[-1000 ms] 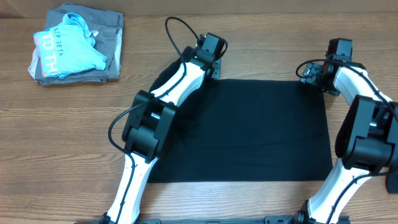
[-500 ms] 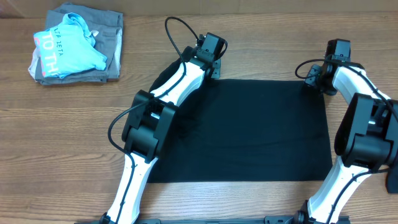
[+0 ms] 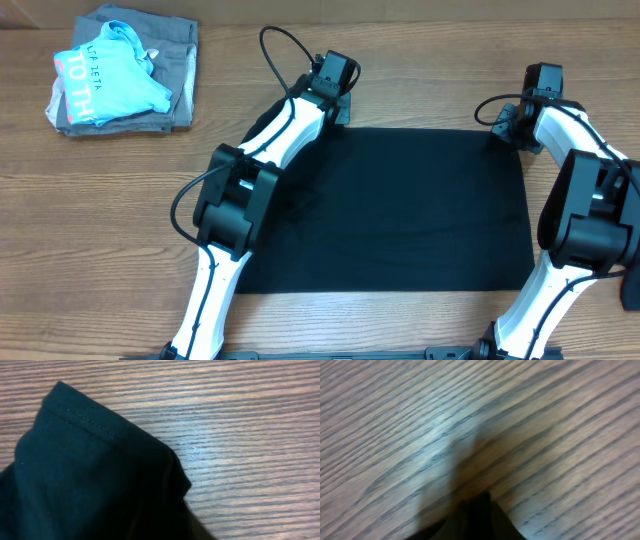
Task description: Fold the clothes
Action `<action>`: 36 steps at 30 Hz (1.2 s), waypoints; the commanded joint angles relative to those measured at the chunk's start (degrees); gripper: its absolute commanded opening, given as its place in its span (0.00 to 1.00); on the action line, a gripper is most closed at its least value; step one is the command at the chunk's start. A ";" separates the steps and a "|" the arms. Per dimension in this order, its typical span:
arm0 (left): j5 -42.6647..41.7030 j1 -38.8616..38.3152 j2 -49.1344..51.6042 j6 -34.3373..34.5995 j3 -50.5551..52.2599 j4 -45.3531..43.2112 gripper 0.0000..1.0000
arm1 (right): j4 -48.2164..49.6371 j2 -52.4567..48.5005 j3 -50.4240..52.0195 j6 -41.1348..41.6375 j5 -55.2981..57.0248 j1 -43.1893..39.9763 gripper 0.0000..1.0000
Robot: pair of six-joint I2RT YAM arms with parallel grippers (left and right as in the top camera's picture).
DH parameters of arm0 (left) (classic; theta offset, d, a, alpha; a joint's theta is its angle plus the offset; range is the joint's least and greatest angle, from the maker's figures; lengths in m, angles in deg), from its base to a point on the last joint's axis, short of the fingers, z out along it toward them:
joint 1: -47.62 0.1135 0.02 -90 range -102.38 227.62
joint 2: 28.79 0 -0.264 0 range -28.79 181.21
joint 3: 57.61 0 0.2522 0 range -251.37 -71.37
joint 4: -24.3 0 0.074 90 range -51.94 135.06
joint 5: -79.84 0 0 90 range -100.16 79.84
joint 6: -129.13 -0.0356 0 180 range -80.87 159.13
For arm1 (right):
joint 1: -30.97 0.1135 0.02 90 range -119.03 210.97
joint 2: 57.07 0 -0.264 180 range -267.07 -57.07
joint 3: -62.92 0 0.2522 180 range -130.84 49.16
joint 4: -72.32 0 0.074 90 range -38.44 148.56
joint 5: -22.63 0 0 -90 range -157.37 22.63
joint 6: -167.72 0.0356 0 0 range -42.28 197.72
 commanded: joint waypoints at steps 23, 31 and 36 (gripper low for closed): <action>-1.42 1.29 -11.17 0.70 -0.26 15.06 0.04 | -9.68 -1.11 -6.43 9.40 5.66 -0.17 0.04; -1.22 1.31 -13.40 2.73 -0.26 23.39 0.04 | -19.26 -1.01 -11.74 17.20 5.66 -0.20 0.04; -0.33 2.10 -13.40 6.47 -0.26 30.10 0.04 | -24.22 0.35 -12.41 24.37 5.64 -0.28 0.04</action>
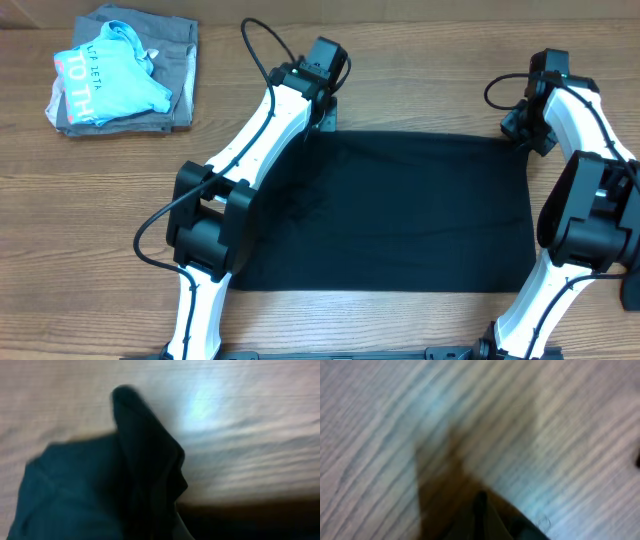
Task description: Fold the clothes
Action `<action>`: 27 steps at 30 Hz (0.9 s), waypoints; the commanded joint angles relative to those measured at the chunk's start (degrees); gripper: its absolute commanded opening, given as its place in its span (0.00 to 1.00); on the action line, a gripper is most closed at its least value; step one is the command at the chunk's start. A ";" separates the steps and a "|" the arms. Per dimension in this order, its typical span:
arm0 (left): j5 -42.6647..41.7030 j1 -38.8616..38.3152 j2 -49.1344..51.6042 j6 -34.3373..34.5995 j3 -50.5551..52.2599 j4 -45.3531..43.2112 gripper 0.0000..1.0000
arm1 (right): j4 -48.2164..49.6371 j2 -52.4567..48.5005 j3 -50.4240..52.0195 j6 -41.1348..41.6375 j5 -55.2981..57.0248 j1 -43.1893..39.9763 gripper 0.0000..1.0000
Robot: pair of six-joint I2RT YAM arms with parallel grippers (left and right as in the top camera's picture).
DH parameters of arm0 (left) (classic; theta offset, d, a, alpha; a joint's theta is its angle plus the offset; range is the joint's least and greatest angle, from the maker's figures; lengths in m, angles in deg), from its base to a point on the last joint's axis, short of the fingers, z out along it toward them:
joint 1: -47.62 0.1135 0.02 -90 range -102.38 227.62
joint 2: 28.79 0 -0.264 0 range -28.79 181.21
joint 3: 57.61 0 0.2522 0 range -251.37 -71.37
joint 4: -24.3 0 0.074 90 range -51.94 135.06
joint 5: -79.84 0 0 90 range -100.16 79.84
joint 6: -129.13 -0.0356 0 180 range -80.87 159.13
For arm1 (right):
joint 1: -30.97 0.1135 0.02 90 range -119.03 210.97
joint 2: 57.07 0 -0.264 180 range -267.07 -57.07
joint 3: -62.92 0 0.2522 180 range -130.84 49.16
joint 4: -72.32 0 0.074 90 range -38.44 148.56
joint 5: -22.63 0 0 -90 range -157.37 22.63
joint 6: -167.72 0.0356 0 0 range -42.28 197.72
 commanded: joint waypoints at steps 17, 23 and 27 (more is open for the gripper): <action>7.02 2.49 -1.36 8.26 -0.15 18.27 0.04 | -13.66 11.58 -1.57 17.79 -0.35 -0.31 0.04; 6.40 2.49 -1.36 8.26 -0.15 23.17 0.04 | -18.45 12.85 -1.53 18.01 -0.55 -0.31 0.04; 6.49 2.40 -1.36 8.24 -0.15 26.99 0.04 | -22.51 12.85 -1.38 20.59 -0.07 -0.31 0.04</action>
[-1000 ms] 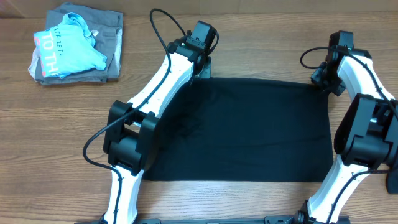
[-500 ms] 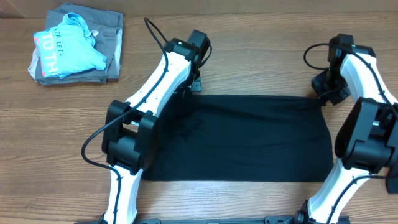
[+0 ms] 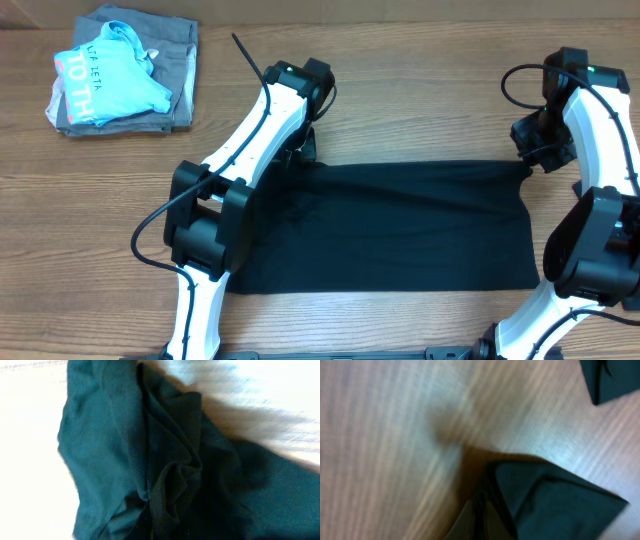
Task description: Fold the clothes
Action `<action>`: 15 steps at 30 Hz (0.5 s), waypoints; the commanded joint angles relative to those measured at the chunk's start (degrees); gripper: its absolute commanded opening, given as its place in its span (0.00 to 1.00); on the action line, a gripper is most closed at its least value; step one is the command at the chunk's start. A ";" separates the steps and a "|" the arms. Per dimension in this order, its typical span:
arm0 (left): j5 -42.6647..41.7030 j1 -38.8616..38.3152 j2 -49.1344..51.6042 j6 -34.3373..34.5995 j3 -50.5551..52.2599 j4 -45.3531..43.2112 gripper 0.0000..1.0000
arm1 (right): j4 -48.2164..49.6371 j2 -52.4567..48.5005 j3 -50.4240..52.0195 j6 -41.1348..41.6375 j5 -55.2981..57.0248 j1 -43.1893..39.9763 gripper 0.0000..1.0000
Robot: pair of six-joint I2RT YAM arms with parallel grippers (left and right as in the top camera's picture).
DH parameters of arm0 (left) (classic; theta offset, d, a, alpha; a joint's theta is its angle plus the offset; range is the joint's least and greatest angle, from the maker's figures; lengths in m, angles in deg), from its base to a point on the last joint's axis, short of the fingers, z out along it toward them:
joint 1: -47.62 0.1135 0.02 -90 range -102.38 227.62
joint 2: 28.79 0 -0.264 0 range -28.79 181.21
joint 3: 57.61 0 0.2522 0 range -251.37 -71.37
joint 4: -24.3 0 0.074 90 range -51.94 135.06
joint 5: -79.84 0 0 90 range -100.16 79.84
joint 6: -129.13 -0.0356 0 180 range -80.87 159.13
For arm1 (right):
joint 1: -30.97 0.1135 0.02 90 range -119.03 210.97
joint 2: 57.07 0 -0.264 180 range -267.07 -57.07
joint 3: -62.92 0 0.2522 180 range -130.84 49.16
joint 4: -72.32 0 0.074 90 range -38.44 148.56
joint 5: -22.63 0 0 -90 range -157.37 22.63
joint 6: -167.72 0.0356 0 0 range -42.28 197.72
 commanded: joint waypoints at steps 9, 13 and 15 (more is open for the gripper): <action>4.22 1.22 -1.36 0.74 -0.13 10.54 0.04 | -9.66 1.53 -1.16 7.41 4.04 -1.03 0.04; 4.15 1.22 -1.36 0.55 -0.13 11.19 0.06 | -10.71 1.53 -0.15 7.39 4.07 -1.03 0.08; 4.11 1.22 -1.36 0.55 -0.13 11.54 0.09 | -10.64 1.53 1.20 7.37 4.11 -1.03 0.10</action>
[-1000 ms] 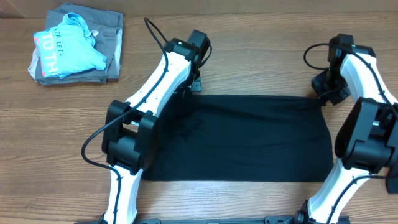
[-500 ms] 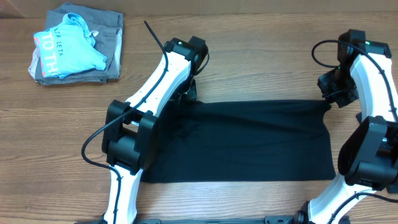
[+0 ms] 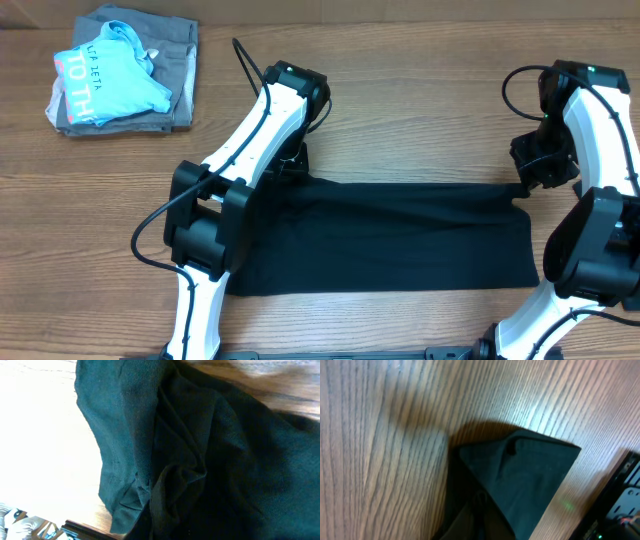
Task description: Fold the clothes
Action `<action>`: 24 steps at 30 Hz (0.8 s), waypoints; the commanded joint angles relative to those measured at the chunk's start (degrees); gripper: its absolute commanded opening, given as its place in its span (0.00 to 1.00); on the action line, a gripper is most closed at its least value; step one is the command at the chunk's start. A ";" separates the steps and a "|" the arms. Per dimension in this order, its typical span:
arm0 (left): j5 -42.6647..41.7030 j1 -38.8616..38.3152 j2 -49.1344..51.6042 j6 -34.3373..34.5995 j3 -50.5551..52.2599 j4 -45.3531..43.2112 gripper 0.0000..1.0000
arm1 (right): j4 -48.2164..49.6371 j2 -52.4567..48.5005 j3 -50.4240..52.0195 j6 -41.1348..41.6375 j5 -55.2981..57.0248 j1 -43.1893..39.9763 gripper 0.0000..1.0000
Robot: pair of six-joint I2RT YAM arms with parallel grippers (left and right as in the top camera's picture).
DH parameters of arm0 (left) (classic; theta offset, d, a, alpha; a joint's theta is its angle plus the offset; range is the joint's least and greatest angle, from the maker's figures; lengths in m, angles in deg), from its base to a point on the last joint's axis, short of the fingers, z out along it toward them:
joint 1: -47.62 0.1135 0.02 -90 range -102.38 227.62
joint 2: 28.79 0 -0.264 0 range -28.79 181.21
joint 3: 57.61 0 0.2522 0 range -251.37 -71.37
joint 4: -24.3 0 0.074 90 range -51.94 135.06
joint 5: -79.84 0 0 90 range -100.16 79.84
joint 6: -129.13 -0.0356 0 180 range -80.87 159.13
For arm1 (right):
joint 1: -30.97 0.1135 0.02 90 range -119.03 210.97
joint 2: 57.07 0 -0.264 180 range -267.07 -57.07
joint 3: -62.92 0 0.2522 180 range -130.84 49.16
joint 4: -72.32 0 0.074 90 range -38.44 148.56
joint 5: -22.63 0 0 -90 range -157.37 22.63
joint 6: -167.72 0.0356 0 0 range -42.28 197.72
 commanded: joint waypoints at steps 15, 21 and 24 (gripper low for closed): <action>-3.65 1.09 -1.36 -4.70 0.85 5.92 0.31 | 1.31 1.53 5.90 0.63 4.31 -0.92 0.15; -5.11 0.85 -1.36 -7.76 1.92 5.92 0.79 | 2.75 1.53 5.90 -5.64 1.03 -0.92 0.24; -5.09 0.79 -1.36 -7.58 1.66 5.90 0.81 | 4.52 1.53 5.90 -10.60 -2.75 -0.92 0.25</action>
